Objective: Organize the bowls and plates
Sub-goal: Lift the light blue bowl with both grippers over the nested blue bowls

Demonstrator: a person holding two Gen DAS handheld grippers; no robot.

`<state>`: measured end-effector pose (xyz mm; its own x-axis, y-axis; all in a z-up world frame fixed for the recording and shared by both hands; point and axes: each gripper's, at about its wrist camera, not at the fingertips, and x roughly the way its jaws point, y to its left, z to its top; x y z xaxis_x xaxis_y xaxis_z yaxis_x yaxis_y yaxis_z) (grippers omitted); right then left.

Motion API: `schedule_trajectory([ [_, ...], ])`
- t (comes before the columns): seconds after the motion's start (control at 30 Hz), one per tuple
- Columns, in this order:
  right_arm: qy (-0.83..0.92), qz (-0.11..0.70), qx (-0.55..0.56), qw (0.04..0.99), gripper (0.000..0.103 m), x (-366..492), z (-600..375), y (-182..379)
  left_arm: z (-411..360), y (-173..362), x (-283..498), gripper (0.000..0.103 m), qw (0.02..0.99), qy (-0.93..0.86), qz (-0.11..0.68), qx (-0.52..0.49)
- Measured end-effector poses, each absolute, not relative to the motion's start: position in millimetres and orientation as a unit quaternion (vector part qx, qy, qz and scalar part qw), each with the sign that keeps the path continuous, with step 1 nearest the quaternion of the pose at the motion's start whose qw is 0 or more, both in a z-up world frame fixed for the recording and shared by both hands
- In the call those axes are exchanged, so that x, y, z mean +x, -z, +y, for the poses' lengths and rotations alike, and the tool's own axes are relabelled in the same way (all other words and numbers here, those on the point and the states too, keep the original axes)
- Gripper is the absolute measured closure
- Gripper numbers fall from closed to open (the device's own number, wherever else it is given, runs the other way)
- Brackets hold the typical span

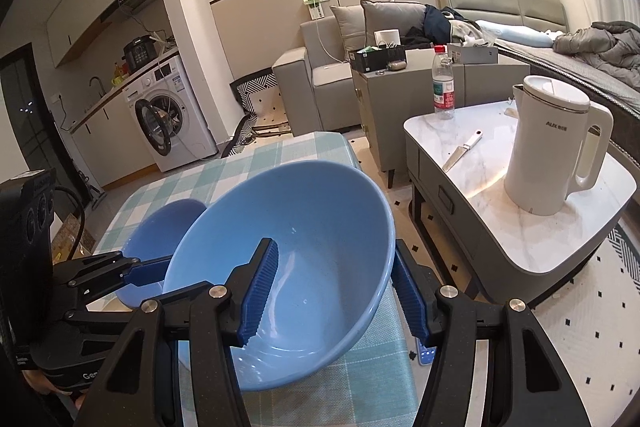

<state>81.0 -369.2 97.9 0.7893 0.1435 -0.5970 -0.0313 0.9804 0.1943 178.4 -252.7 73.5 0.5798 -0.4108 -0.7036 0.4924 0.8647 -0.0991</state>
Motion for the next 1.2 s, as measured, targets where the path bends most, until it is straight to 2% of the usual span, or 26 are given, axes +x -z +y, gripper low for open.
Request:
schedule_trajectory([
  [0.83, -0.078, 0.274, 0.074, 0.956, 0.044, 61.1, -325.6, -133.1, -205.9, -107.9, 166.0, 0.061, 0.915, 0.234, 0.329, 0.026],
  [1.2, -0.094, 0.28, 0.066, 0.953, 0.044, 66.4, -304.9, -130.9, -183.4, -113.5, 166.6, 0.061, 0.923, 0.218, 0.317, 0.016],
])
